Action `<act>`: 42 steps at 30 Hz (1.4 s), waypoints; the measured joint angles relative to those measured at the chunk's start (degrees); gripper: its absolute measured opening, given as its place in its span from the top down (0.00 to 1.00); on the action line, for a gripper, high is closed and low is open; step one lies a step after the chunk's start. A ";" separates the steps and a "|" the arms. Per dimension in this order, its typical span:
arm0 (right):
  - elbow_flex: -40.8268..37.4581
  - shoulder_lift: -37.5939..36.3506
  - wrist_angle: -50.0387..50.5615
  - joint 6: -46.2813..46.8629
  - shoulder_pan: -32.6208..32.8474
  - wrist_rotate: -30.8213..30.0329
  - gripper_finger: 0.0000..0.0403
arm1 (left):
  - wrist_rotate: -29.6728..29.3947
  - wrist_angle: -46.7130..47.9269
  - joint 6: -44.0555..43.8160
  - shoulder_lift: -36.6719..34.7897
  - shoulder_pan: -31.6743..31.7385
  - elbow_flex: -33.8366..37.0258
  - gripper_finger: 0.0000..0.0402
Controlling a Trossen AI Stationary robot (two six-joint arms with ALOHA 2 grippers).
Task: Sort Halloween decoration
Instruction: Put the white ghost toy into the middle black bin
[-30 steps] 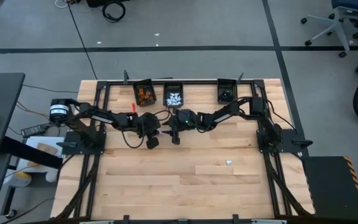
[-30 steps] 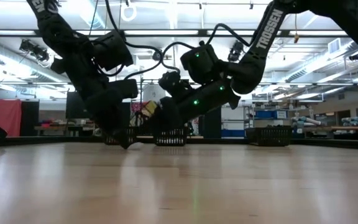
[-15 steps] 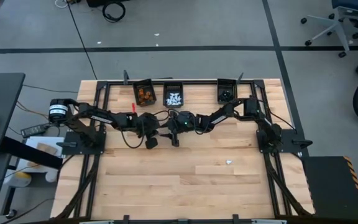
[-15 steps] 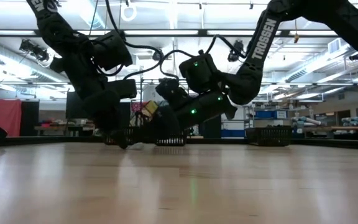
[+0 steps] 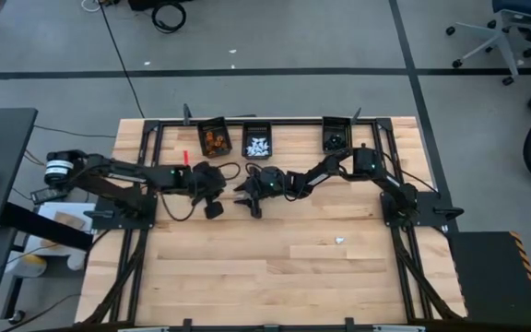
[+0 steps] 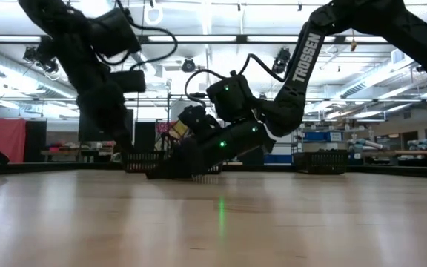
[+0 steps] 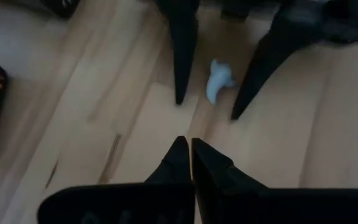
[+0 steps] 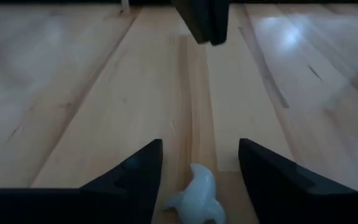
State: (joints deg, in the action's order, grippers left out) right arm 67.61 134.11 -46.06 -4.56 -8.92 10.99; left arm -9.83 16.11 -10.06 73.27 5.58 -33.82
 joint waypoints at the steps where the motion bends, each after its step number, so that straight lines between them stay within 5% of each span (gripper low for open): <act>1: 0.00 0.68 -1.45 0.65 -0.19 0.44 0.47 | -0.03 0.01 -0.46 -0.82 -0.20 -0.04 1.00; 7: -0.01 2.64 -4.88 1.61 -0.51 1.61 0.53 | -0.21 2.91 -2.48 -5.22 -1.70 -0.04 1.00; 16: -0.10 2.62 -3.41 0.28 0.12 0.47 0.77 | -0.21 4.36 -2.84 -6.31 -3.29 -0.07 1.00; 42: -0.52 -5.77 10.11 -7.44 0.28 -2.58 0.76 | -0.22 5.52 -3.85 -6.31 -3.27 -0.07 1.00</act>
State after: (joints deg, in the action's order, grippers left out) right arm 67.09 128.34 -35.95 -11.99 -8.64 8.40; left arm -10.06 21.64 -13.91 66.96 2.31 -33.89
